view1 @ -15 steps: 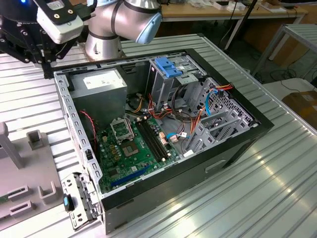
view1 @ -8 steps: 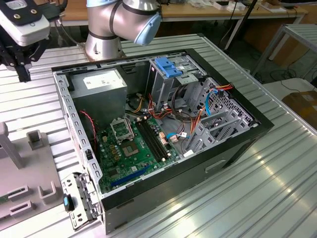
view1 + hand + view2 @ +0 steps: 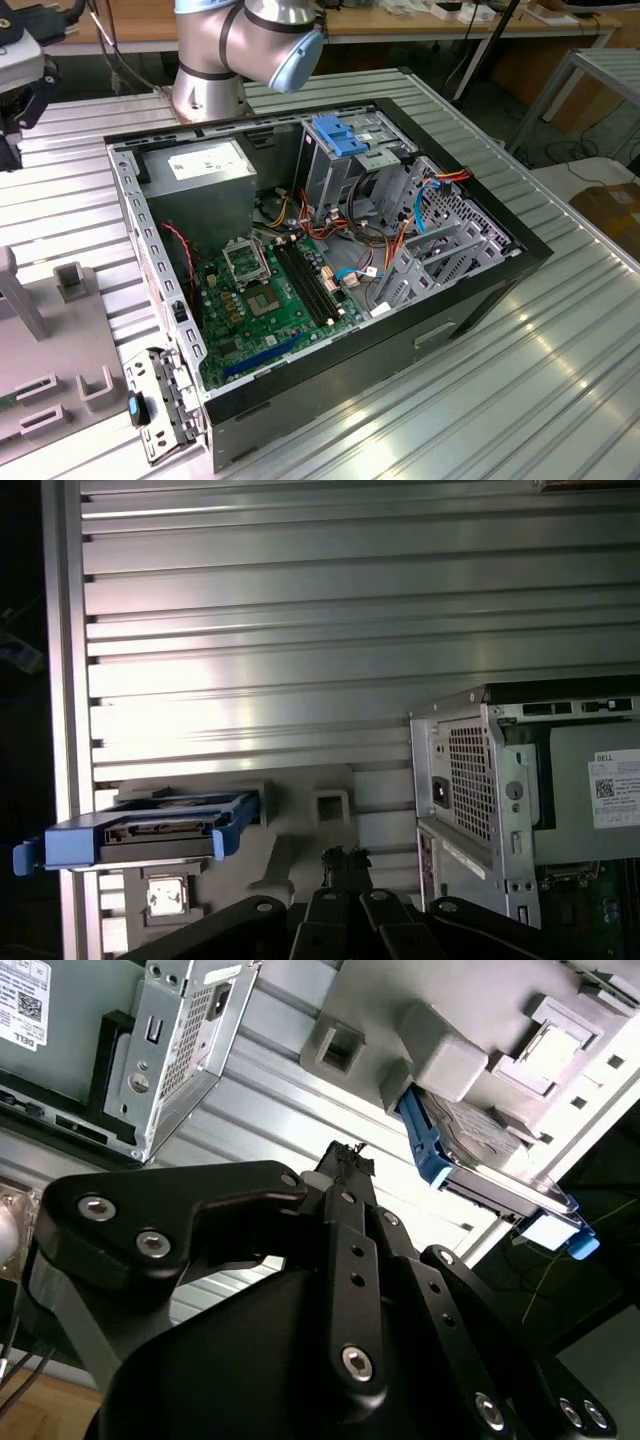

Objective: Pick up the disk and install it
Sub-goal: 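Reach for the disk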

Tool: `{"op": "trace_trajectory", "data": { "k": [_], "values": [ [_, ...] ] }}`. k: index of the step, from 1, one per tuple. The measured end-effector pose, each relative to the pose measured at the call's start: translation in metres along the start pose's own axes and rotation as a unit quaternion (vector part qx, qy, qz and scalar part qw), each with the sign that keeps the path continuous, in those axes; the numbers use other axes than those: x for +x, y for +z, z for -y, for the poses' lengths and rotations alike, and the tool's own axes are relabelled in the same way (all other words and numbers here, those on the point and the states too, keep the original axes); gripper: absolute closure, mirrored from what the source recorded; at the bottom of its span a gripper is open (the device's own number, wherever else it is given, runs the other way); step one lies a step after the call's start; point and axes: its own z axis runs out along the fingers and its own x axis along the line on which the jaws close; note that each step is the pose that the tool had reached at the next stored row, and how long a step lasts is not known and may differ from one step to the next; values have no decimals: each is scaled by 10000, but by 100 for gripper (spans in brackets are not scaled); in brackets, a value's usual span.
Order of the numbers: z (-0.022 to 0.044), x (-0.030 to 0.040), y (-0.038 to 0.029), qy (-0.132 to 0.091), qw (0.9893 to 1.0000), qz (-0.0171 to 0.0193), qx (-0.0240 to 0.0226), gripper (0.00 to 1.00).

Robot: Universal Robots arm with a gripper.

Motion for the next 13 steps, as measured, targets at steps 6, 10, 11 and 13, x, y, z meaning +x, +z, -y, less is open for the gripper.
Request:
{"op": "trace_trajectory", "data": {
  "k": [6,10,11,13],
  "values": [
    [16,299,-7,0,10000,0,0,89],
    [25,501,-12,0,10000,1,-1,89],
    [23,589,-15,0,10000,0,0,89],
    [20,779,-20,0,10000,0,0,89]
  ]
}}
